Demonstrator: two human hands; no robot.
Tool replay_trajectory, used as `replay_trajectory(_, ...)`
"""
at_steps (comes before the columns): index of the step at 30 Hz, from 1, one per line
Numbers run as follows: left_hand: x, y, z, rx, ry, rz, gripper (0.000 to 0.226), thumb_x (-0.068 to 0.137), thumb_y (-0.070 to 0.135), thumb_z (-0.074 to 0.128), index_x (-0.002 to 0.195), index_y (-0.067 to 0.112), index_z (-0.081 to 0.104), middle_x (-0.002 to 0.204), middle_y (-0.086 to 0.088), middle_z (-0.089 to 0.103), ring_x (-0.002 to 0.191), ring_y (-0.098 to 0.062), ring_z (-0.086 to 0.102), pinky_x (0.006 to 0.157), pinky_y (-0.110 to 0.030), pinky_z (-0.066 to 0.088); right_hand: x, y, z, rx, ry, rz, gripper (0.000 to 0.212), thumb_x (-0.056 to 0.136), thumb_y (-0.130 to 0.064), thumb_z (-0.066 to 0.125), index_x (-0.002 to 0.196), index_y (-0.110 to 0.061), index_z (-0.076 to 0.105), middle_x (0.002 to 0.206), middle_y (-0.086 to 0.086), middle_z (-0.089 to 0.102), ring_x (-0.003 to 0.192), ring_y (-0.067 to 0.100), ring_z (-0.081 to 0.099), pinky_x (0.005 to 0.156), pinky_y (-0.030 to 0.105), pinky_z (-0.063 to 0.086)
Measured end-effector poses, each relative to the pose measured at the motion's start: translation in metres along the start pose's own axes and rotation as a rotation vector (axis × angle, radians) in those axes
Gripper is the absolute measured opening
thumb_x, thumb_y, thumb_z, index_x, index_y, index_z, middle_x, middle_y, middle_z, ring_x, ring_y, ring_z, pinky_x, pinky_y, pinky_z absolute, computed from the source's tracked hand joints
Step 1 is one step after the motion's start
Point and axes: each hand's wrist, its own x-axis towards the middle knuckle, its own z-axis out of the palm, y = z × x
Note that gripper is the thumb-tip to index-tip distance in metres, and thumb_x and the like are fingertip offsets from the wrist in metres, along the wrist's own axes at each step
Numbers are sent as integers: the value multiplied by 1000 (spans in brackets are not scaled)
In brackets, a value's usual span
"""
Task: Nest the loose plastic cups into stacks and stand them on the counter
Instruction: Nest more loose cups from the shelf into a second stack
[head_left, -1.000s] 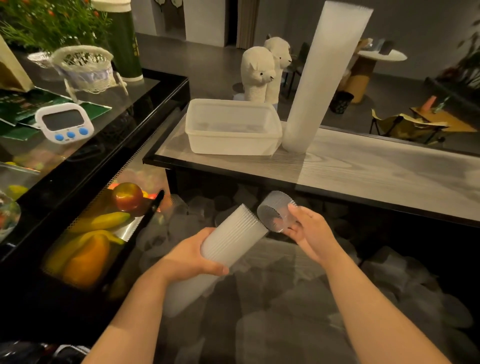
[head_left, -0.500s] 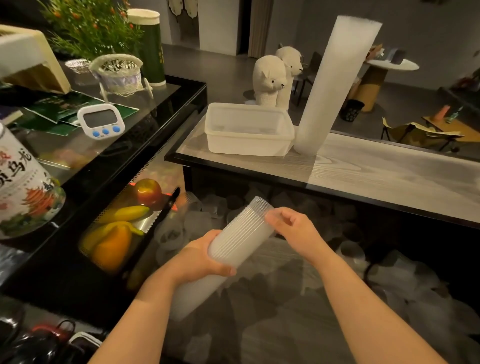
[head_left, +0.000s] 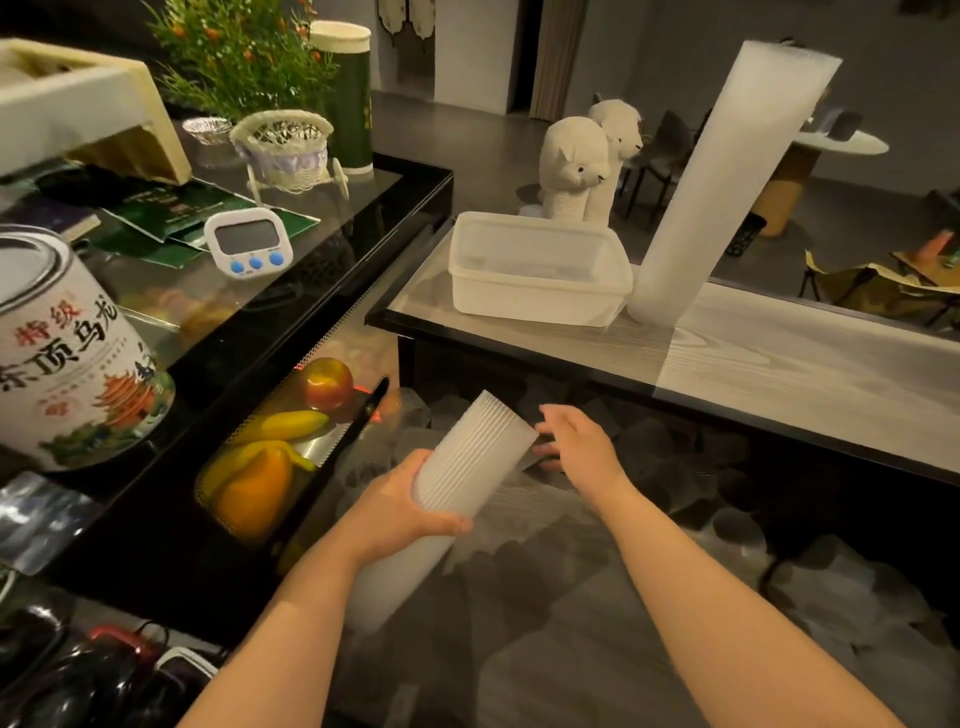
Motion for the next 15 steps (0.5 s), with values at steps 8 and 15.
replay_trajectory(8,12,-8,-10,-8,41,-8,87,66,52,88,135,38,37,119,12,50,110,-12,54,90,-39,57,62,56,20,-332,-61,184,34,87,-6,61,121,-10,53,100,11,64,99,35,66,89,49,55)
replay_trajectory(15,15,-13,-8,33,36,-27,89,67,54,87,137,38,34,122,11,50,109,-12,55,88,-33,56,76,71,35,-472,-75,100,25,93,-11,60,117,-12,63,120,13,63,110,27,60,89,27,46)
